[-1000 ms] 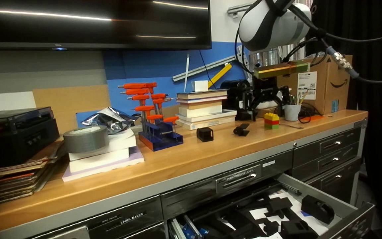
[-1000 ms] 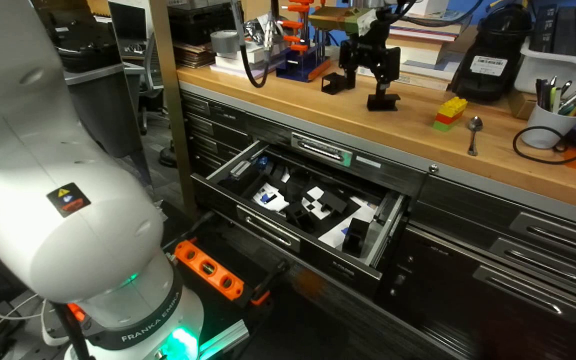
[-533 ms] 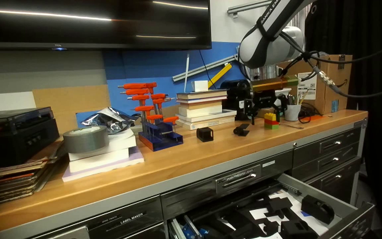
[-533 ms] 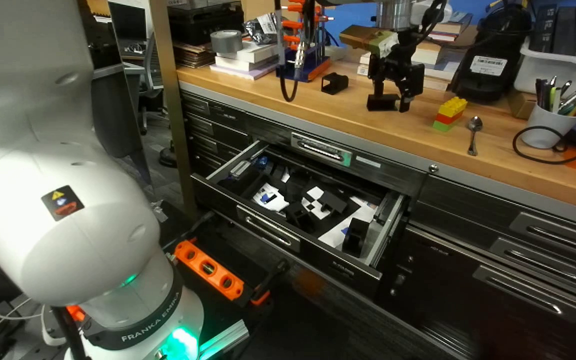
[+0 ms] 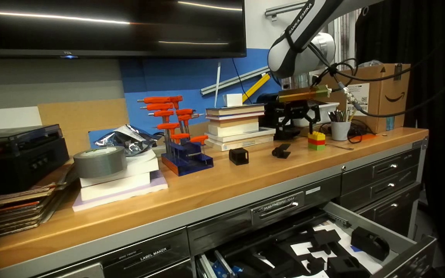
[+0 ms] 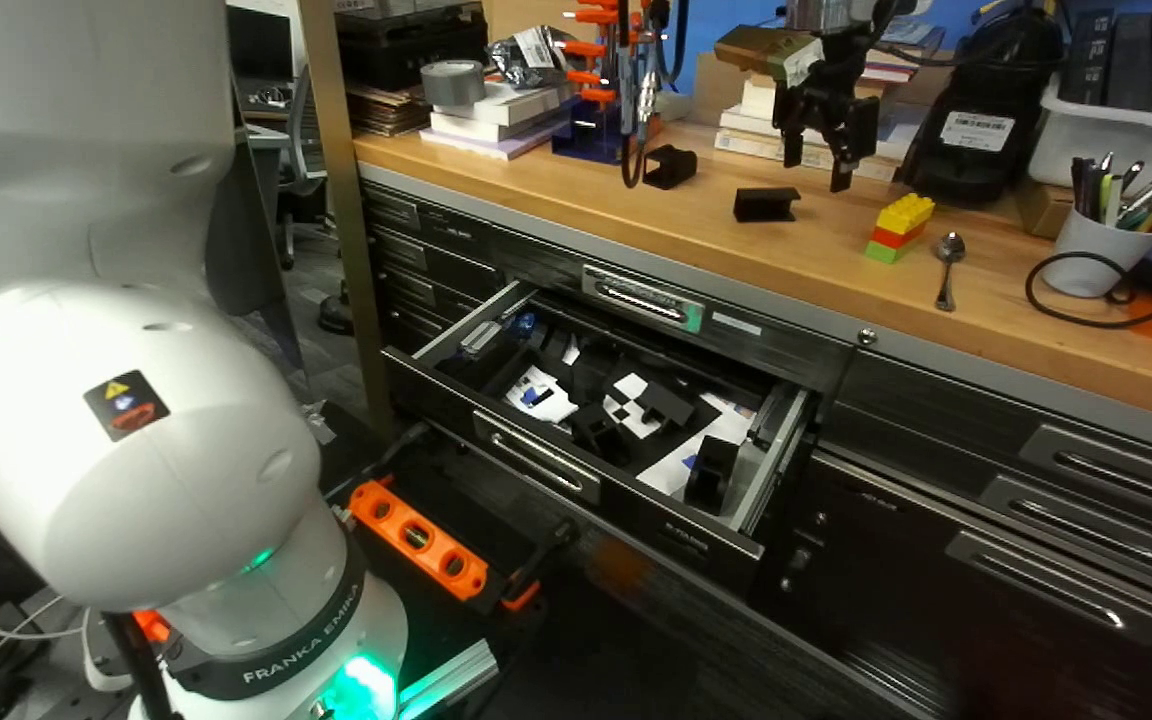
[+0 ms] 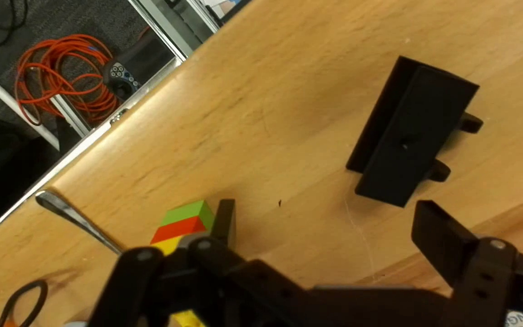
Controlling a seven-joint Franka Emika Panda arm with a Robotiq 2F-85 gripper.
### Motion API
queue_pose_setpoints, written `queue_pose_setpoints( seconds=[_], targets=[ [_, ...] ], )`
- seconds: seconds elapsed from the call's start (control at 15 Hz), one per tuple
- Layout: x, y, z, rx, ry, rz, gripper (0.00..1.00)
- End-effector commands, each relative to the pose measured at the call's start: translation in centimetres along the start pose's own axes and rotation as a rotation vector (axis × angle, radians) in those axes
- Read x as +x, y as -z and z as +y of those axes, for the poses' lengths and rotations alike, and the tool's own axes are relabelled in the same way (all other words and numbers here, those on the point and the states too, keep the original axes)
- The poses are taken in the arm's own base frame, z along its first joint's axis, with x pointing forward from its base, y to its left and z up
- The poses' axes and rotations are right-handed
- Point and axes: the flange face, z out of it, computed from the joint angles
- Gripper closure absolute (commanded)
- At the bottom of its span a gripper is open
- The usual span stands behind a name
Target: Put the three black objects in the open drawer and close it
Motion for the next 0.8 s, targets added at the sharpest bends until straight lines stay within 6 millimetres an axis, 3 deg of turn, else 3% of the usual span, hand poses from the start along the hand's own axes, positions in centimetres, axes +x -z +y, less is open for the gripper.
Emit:
queue_pose_setpoints(
  seconds=[0.0, 0.73],
  targets=[
    [1.3, 0.7, -1.3, 0.039, -0.04, -0.021, 0.0],
    [0.5, -4.0, -2.4, 0.065, -0.152, -0.175, 0.0]
  ],
)
